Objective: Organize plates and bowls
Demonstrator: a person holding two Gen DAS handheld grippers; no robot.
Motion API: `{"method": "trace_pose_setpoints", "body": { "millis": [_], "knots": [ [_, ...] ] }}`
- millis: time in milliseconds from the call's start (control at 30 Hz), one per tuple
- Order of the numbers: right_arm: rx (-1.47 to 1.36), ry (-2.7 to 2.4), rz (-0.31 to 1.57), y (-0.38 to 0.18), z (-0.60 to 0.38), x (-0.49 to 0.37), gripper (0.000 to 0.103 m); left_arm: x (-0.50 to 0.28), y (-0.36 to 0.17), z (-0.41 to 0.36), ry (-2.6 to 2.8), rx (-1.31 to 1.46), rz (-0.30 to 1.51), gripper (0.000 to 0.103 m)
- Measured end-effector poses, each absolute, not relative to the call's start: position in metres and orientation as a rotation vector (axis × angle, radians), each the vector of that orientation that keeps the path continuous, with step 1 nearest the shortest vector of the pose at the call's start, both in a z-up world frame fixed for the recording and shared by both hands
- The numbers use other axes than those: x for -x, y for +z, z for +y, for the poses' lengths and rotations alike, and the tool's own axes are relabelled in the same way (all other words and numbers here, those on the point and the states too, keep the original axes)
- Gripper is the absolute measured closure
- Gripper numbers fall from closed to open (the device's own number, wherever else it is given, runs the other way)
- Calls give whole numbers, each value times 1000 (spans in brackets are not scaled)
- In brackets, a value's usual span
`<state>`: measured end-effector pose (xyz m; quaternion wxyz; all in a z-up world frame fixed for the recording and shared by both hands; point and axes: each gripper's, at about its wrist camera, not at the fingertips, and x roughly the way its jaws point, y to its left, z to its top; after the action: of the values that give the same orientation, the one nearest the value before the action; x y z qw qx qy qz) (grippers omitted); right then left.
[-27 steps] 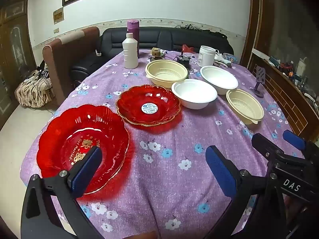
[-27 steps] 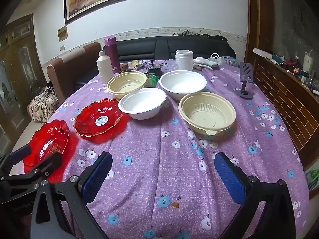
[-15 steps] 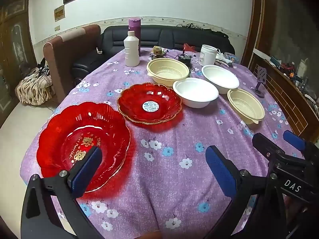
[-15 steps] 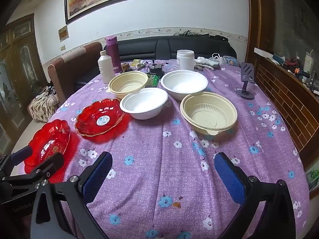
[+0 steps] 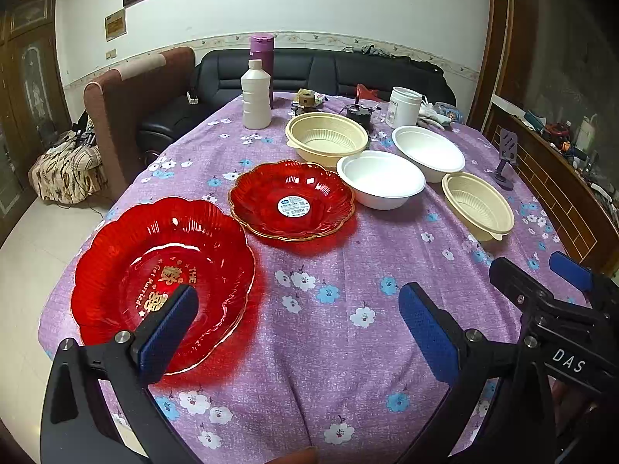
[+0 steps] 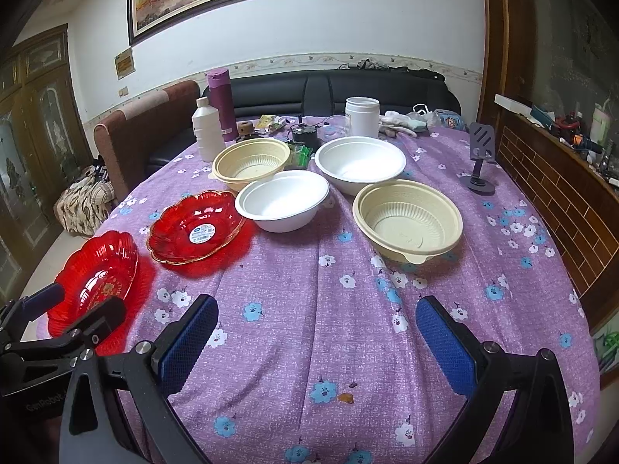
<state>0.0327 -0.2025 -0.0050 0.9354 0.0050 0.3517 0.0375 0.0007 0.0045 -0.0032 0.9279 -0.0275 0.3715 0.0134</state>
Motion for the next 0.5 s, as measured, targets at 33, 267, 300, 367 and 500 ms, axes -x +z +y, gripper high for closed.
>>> {"method": "trace_pose_setpoints", "body": {
  "millis": [33, 267, 300, 367, 500],
  "knots": [
    [-11, 78, 720, -5, -202, -33, 0, -1, -3, 5, 28, 58, 761, 0],
    [-7, 82, 721, -5, -200, -33, 0, -2, -3, 12, 39, 76, 758, 0],
    [-7, 82, 720, -5, -200, -33, 0, -2, -3, 12, 41, 76, 758, 0],
    [-7, 81, 721, -5, -200, -33, 0, -2, -3, 13, 42, 76, 759, 0],
    [-7, 78, 720, -5, -201, -33, 0, -2, -3, 13, 41, 76, 758, 0]
  ]
}}
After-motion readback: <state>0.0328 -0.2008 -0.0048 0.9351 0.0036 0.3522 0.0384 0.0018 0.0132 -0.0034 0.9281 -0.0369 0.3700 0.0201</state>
